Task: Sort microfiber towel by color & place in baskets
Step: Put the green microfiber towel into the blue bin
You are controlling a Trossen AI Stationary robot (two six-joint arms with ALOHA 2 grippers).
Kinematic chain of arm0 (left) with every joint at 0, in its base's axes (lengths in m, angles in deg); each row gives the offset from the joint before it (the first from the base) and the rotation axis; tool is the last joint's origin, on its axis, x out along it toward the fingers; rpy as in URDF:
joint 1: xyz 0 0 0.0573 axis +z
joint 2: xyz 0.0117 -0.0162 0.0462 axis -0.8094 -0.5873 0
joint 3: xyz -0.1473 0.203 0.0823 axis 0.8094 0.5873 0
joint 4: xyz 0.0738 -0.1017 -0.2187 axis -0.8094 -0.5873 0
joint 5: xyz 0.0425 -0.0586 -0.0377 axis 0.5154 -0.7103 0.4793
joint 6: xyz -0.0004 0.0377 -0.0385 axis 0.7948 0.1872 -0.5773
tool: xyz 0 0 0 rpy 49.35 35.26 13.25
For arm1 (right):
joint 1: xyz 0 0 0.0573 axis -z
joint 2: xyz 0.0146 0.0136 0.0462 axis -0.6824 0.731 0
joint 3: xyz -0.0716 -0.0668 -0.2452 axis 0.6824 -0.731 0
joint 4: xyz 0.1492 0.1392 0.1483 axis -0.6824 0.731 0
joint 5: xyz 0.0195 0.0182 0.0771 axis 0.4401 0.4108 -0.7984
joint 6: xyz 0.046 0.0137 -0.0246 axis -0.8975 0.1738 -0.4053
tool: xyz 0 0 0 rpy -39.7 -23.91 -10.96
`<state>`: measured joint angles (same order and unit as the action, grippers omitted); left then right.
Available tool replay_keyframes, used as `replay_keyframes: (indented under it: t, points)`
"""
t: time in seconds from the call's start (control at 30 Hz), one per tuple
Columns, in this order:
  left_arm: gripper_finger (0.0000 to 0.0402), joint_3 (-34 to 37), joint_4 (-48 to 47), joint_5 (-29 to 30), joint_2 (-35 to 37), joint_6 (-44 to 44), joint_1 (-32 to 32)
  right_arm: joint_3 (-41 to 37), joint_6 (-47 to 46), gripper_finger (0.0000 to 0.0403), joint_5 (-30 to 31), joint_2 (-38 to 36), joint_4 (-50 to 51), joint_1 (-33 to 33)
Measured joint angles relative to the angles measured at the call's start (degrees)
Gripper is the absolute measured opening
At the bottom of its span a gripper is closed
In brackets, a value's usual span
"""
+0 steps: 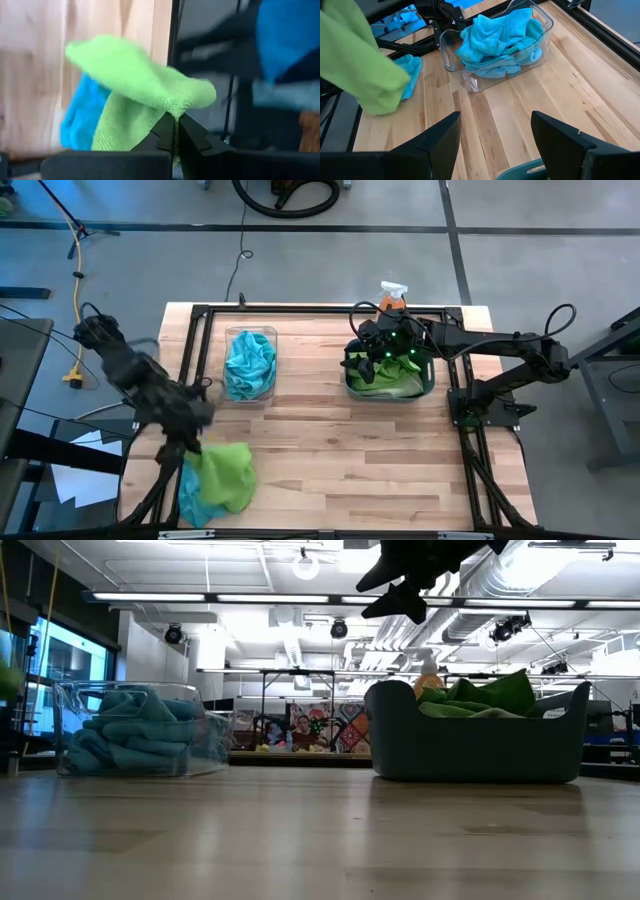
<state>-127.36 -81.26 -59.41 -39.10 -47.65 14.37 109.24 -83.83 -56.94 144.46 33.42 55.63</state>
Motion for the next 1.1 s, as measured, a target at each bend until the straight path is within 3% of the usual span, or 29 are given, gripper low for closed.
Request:
replay_keyframes:
  t: [0.2, 0.33, 0.6, 0.7, 0.8, 0.97, 1.1]
  points:
    - [0.0000, -9.52, -0.38, 16.06, 1.25, 2.87, 3.36, 0.00, 0.00, 0.0238, -0.02, 0.00, 0.00, 0.00]
    - [0.0000, -11.41, 4.19, 25.31, 1.25, 13.07, 7.22, 0.00, 0.00, 0.0238, 0.02, 0.00, -0.02, 0.00]
    - [0.0000, -10.56, 18.86, 37.11, 1.28, 37.21, 16.02, 0.02, -1.98, 0.0238, -1.42, 0.02, -4.47, 0.00]
    - [0.0000, -7.96, 28.96, 37.42, 2.30, 45.52, 19.00, 0.01, -4.06, 0.0238, -5.47, 0.02, -10.19, 0.00]
    - [0.0000, -2.16, 40.29, 33.28, 4.37, 50.51, 22.48, 0.02, -5.23, 0.0238, -10.61, 0.02, -17.33, 0.00]
    - [0.0000, 11.02, 51.90, 25.74, 7.89, 48.07, 28.75, 0.01, -8.67, 0.0238, -17.67, 0.02, -27.99, -0.30]
    - [0.0000, 21.23, 63.90, 23.26, 9.93, 46.43, 32.38, 0.02, -8.94, 0.0238, -18.15, -0.09, -33.24, -1.86]
